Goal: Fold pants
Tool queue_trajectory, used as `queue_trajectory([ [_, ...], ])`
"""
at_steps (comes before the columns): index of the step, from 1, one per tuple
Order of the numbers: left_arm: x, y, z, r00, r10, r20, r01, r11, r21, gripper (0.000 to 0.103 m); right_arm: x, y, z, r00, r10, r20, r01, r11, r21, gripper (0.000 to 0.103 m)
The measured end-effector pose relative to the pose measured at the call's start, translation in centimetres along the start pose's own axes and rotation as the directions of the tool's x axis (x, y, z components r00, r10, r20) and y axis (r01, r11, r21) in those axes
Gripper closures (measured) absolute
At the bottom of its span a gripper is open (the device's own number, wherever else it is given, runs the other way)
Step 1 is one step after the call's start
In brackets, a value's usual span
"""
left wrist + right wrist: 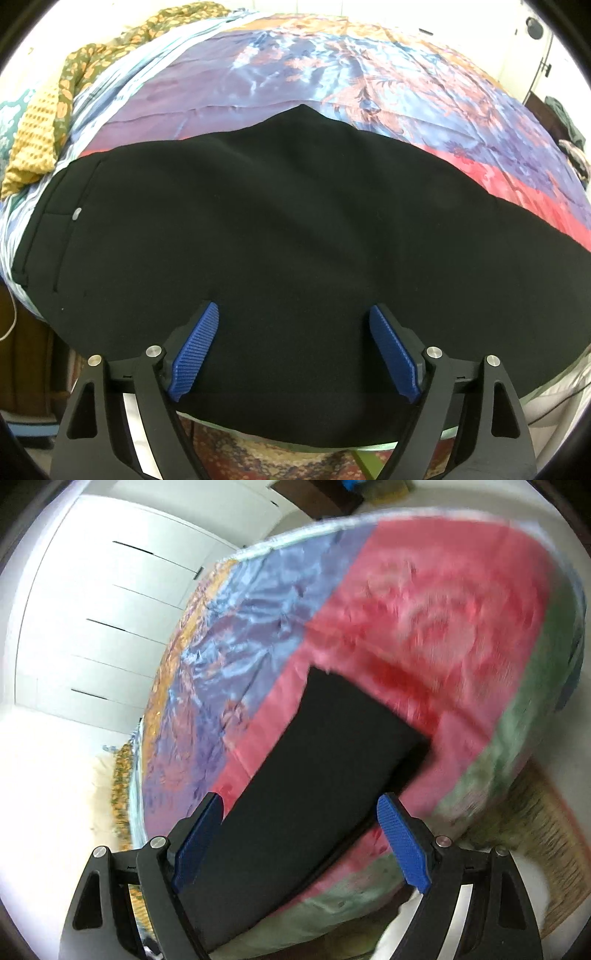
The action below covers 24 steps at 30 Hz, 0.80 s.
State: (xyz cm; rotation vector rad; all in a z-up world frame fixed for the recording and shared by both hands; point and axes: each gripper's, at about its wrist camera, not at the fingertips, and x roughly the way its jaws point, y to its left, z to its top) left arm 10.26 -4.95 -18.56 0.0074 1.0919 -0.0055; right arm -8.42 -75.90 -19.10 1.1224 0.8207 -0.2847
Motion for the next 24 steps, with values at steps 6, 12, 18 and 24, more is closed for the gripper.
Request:
queue_trajectory([
  [6, 0.0, 0.1, -0.1, 1.000, -0.003, 0.000, 0.003, 1.000, 0.007, 0.018, 2.1, -1.7, 0.8, 0.998, -0.063, 0.009, 0.063, 0.997, 0.033, 0.018],
  [12, 0.0, 0.0, -0.1, 1.000, 0.001, 0.000, -0.001, 1.000, 0.007, 0.018, 2.5, -3.1, 1.9, 0.997, 0.051, 0.054, -0.054, 0.996, 0.066, 0.020],
  [18, 0.0, -0.1, -0.1, 1.000, 0.005, 0.000, -0.005, 1.000, 0.009, 0.018, 4.0, -2.6, 2.8, 1.000, -0.015, 0.015, 0.015, 1.000, 0.012, 0.029],
  [24, -0.5, 0.3, -0.2, 1.000, -0.015, -0.002, 0.015, 1.000, -0.006, 0.018, 3.6, -1.4, 2.8, 0.999, -0.027, 0.035, 0.029, 0.999, -0.041, 0.093],
])
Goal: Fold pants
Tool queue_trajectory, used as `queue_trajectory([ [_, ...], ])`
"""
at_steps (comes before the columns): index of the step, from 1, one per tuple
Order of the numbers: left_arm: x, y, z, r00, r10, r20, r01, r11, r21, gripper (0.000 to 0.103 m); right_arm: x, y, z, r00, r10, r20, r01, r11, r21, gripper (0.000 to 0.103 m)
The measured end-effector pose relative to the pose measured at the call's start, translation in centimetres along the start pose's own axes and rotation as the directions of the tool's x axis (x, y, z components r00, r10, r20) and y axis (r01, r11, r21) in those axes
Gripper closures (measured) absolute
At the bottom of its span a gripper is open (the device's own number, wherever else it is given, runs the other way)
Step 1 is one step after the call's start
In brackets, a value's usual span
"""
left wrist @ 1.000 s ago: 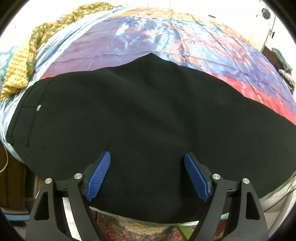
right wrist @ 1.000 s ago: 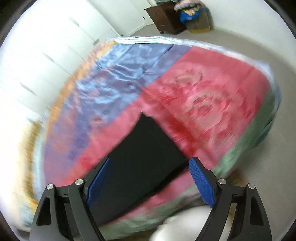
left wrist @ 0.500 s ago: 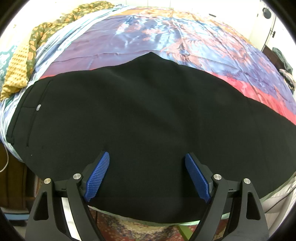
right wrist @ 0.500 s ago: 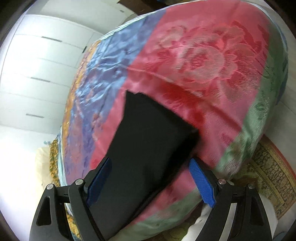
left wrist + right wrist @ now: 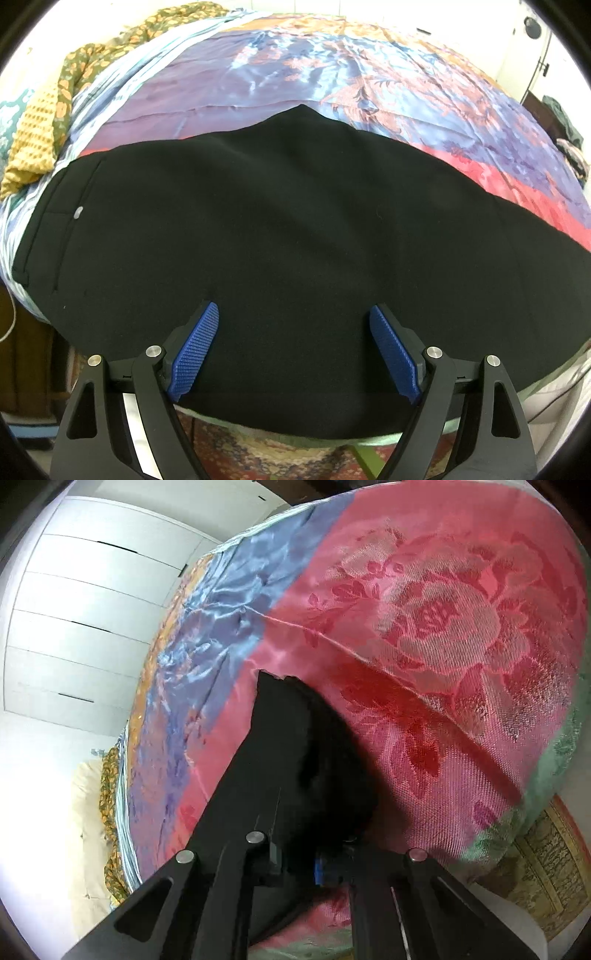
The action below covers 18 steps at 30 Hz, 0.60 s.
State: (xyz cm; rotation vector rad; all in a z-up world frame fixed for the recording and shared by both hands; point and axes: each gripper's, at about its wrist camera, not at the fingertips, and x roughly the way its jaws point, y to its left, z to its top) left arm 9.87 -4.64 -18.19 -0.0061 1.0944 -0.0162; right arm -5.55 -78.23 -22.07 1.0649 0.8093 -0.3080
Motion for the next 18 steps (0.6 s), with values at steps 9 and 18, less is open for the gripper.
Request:
queue_trajectory([
  [9, -3.8, 1.4, 0.4, 0.993, -0.102, 0.053, 0.106, 0.991, -0.087, 0.018, -2.1, 10.5, -5.5, 0.934, 0.353, -0.061, -0.357, 0.928, -0.103, 0.093],
  [18, -5.2, 4.8, 1.0, 0.985, -0.147, 0.090, 0.163, 0.965, -0.208, 0.018, 8.9, 24.7, -20.7, 0.839, 0.452, -0.302, -0.508, 0.850, -0.140, 0.093],
])
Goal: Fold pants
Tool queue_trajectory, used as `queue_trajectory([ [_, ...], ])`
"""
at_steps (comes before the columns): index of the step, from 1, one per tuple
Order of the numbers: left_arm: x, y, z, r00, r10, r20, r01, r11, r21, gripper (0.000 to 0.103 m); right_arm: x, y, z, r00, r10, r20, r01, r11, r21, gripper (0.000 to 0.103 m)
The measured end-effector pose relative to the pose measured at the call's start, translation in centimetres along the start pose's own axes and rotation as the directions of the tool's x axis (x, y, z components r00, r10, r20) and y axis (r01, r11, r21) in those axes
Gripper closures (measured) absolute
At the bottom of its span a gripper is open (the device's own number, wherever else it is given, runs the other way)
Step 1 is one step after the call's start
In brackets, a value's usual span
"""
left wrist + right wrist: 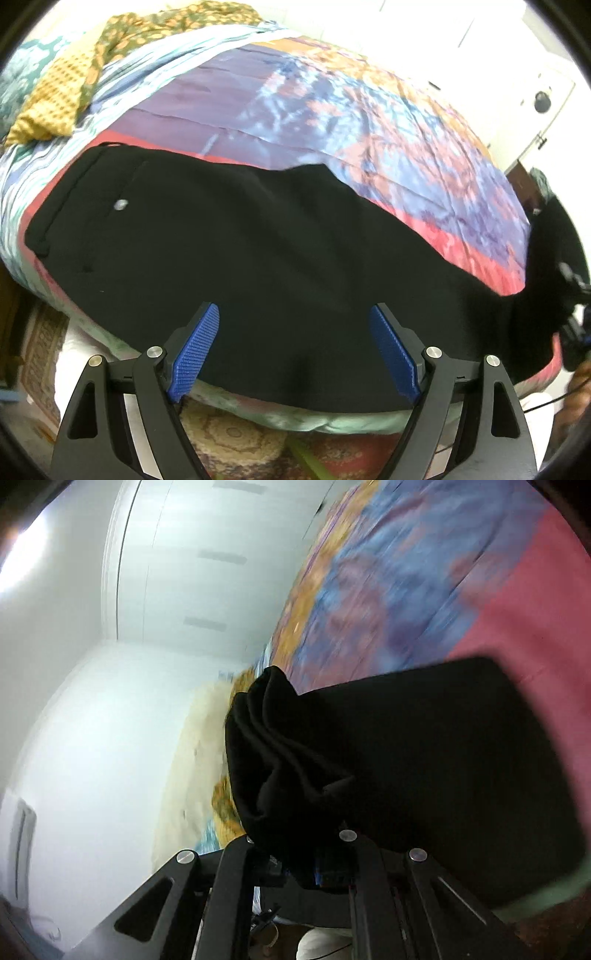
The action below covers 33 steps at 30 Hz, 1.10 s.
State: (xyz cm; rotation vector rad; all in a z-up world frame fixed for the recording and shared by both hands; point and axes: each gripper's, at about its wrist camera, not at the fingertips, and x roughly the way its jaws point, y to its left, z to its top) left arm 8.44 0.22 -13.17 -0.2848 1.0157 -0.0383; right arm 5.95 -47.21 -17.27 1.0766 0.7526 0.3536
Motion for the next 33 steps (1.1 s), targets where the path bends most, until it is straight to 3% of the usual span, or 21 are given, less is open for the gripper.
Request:
queue_trajectory([
  [4, -0.4, 2.4, 0.2, 1.000, 0.022, 0.003, -0.022, 0.999, -0.046, 0.018, 9.2, 3.4, -6.6, 0.988, -0.082, -0.134, 0.045, 0.965, -0.260, 0.092],
  [5, -0.5, 3.0, 0.2, 1.000, 0.025, 0.003, -0.025, 0.998, -0.058, 0.018, 11.0, 3.9, -8.1, 0.979, -0.116, -0.169, 0.052, 0.938, -0.343, 0.086],
  [6, -0.6, 3.4, 0.2, 1.000, 0.026, 0.003, -0.026, 0.998, -0.063, 0.018, 13.8, 4.7, -10.9, 0.952, -0.219, -0.213, 0.084, 0.858, -0.507, 0.072],
  [7, -0.7, 3.8, 0.1, 1.000, 0.028, 0.001, -0.028, 0.997, -0.070, 0.018, 15.2, 4.9, -12.5, 0.927, -0.291, -0.235, 0.095, 0.792, -0.603, 0.058],
  [8, -0.9, 4.3, 0.1, 1.000, 0.029, 0.001, -0.029, 0.997, -0.078, 0.018, 16.1, 5.0, -14.2, 0.899, -0.361, -0.247, 0.100, 0.719, -0.688, 0.036],
  [9, -1.2, 4.6, 0.0, 1.000, 0.029, 0.004, -0.028, 0.996, -0.083, 0.018, 15.9, 5.2, -15.5, 0.887, -0.392, -0.245, 0.085, 0.659, -0.747, 0.033],
  [11, -1.8, 4.7, -0.2, 0.999, 0.029, 0.020, -0.027, 0.996, -0.081, 0.018, 13.4, 5.6, -16.2, 0.905, -0.368, -0.215, 0.057, 0.604, -0.795, 0.032],
  [14, -2.4, 1.4, -0.1, 0.997, -0.069, 0.035, 0.067, 0.997, 0.036, 0.027, 8.2, 6.2, -16.2, 0.937, -0.343, -0.069, 0.123, 0.508, -0.853, 0.009],
  [15, -2.2, -0.2, 0.1, 0.994, -0.109, 0.020, 0.107, 0.990, 0.088, 0.036, 5.8, 6.2, -15.8, 0.944, -0.330, 0.010, 0.176, 0.479, -0.860, 0.005],
  [17, -1.3, -3.1, 0.5, 0.987, -0.159, -0.026, 0.161, 0.972, 0.170, 0.047, 3.1, 5.7, -15.0, 0.941, -0.331, 0.077, 0.235, 0.469, -0.851, 0.004],
  [19, 0.8, -5.9, 0.7, 0.979, -0.177, -0.098, 0.196, 0.953, 0.230, 0.058, 0.8, 4.8, -14.0, 0.930, -0.346, 0.127, 0.294, 0.490, -0.820, 0.004],
  [21, 3.7, -7.4, 0.6, 0.981, -0.118, -0.155, 0.154, 0.957, 0.246, 0.070, -0.3, 4.2, -13.0, 0.923, -0.351, 0.156, 0.332, 0.525, -0.784, 0.004],
  [24, 6.2, -8.4, 0.1, 0.976, -0.065, -0.210, 0.119, 0.960, 0.252, 0.070, -1.6, 4.6, -12.8, 0.924, -0.343, 0.167, 0.344, 0.559, -0.755, 0.004],
  [27, 6.7, -9.7, -0.7, 0.975, -0.038, -0.218, 0.105, 0.947, 0.303, 0.075, -1.0, 4.4, -12.6, 0.928, -0.335, 0.162, 0.334, 0.558, -0.759, 0.004],
  [28, 6.6, -10.3, -1.0, 0.976, -0.034, -0.213, 0.103, 0.941, 0.321, 0.095, -0.7, 4.4, -12.7, 0.928, -0.337, 0.158, 0.332, 0.558, -0.760, 0.004],
  [30, 6.1, -10.8, -1.3, 0.980, -0.031, -0.197, 0.097, 0.936, 0.337, 0.099, -0.4, 4.1, -12.6, 0.926, -0.346, 0.148, 0.331, 0.562, -0.758, 0.004],
  [33, 5.0, -9.5, -0.8, 0.987, -0.031, -0.157, 0.077, 0.952, 0.296, 0.100, -0.4, 4.3, -12.8, 0.925, -0.347, 0.156, 0.338, 0.559, -0.757, 0.004],
])
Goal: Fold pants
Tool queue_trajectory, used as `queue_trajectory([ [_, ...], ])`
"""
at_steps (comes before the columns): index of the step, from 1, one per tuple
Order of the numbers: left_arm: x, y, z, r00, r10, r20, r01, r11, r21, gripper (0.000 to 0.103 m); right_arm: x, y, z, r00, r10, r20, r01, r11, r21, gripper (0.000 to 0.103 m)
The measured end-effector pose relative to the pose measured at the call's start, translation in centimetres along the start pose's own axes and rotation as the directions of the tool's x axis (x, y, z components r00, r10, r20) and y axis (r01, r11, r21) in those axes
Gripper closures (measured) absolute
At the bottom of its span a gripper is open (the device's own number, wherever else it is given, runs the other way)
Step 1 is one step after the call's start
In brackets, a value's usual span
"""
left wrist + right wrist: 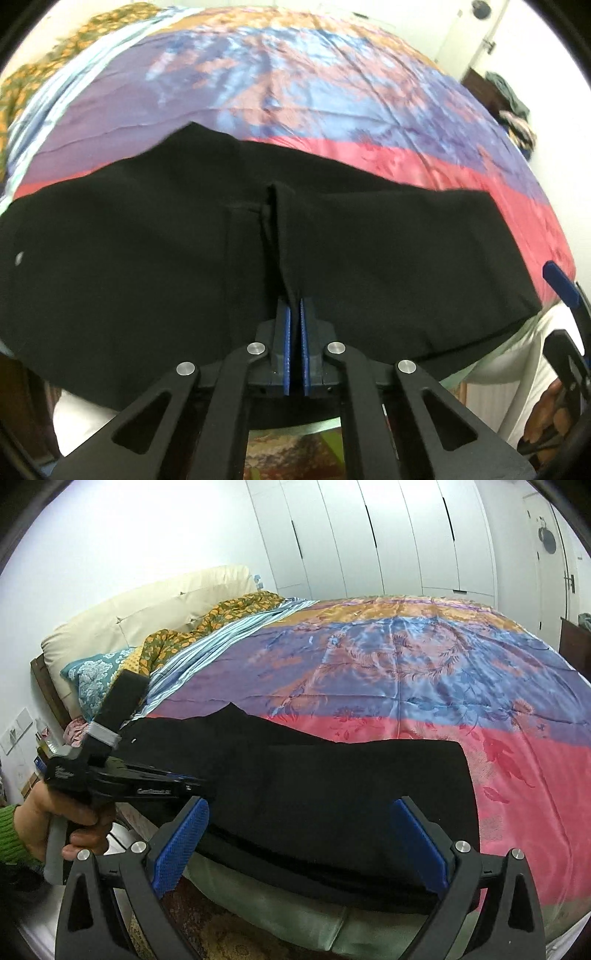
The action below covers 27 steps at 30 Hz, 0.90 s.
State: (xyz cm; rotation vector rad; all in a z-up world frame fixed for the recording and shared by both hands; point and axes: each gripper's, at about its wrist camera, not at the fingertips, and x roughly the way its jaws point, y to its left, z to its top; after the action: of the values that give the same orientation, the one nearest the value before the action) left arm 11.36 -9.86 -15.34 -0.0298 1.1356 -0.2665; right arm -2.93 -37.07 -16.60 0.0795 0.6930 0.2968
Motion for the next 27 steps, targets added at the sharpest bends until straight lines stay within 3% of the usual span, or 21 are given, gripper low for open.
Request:
queue_trajectory([
  [3, -0.3, 2.2, -0.7, 1.000, -0.013, -0.002, 0.013, 0.999, -0.038, 0.100, -0.8, -0.4, 0.3, 0.999, -0.023, 0.029, 0.024, 1.000, -0.002, 0.004],
  [7, 0.8, 2.3, -1.3, 1.000, -0.007, -0.007, 0.007, 0.999, -0.032, 0.100, -1.4, -2.6, 1.5, 0.995, -0.079, 0.055, 0.077, 0.996, 0.037, 0.004],
  [9, 1.0, 2.1, -1.3, 1.000, -0.001, -0.002, 0.001, 1.000, -0.030, 0.100, -0.4, -3.9, 1.7, 0.997, -0.072, 0.014, 0.071, 0.995, 0.069, 0.004],
  [11, 1.2, 2.0, -1.4, 1.000, 0.000, 0.001, 0.000, 1.000, -0.026, 0.099, 2.0, -5.3, 0.7, 0.996, -0.011, -0.091, 0.021, 0.994, 0.110, 0.004],
  [14, 1.1, 2.3, -1.6, 1.000, -0.010, 0.001, 0.010, 1.000, -0.022, 0.098, 5.9, -6.5, -1.4, 0.957, 0.043, -0.287, 0.004, 0.987, 0.160, 0.004],
  [16, 1.0, 2.3, -1.8, 1.000, -0.008, 0.004, 0.008, 1.000, -0.011, 0.098, 5.1, -5.9, -0.5, 0.966, 0.010, -0.258, 0.023, 0.992, 0.125, 0.004],
  [20, 1.0, 2.4, -1.9, 1.000, -0.010, 0.009, 0.010, 1.000, -0.007, 0.097, 3.6, -5.0, 3.1, 0.982, 0.046, -0.181, -0.024, 0.992, 0.121, 0.004],
  [23, 1.1, 2.5, -2.0, 1.000, -0.015, 0.013, 0.015, 1.000, -0.012, 0.096, 5.0, -4.7, 5.0, 0.979, 0.036, -0.202, -0.016, 0.995, 0.098, 0.004],
  [24, 1.1, 2.5, -2.0, 1.000, -0.016, 0.014, 0.016, 1.000, -0.012, 0.096, 6.5, -5.1, 5.0, 0.969, 0.033, -0.245, -0.007, 0.994, 0.109, 0.004],
  [27, 1.1, 2.6, -1.9, 1.000, -0.022, 0.016, 0.023, 1.000, -0.014, 0.093, 11.2, -6.2, 2.9, 0.903, 0.029, -0.429, 0.042, 0.987, 0.155, 0.003],
])
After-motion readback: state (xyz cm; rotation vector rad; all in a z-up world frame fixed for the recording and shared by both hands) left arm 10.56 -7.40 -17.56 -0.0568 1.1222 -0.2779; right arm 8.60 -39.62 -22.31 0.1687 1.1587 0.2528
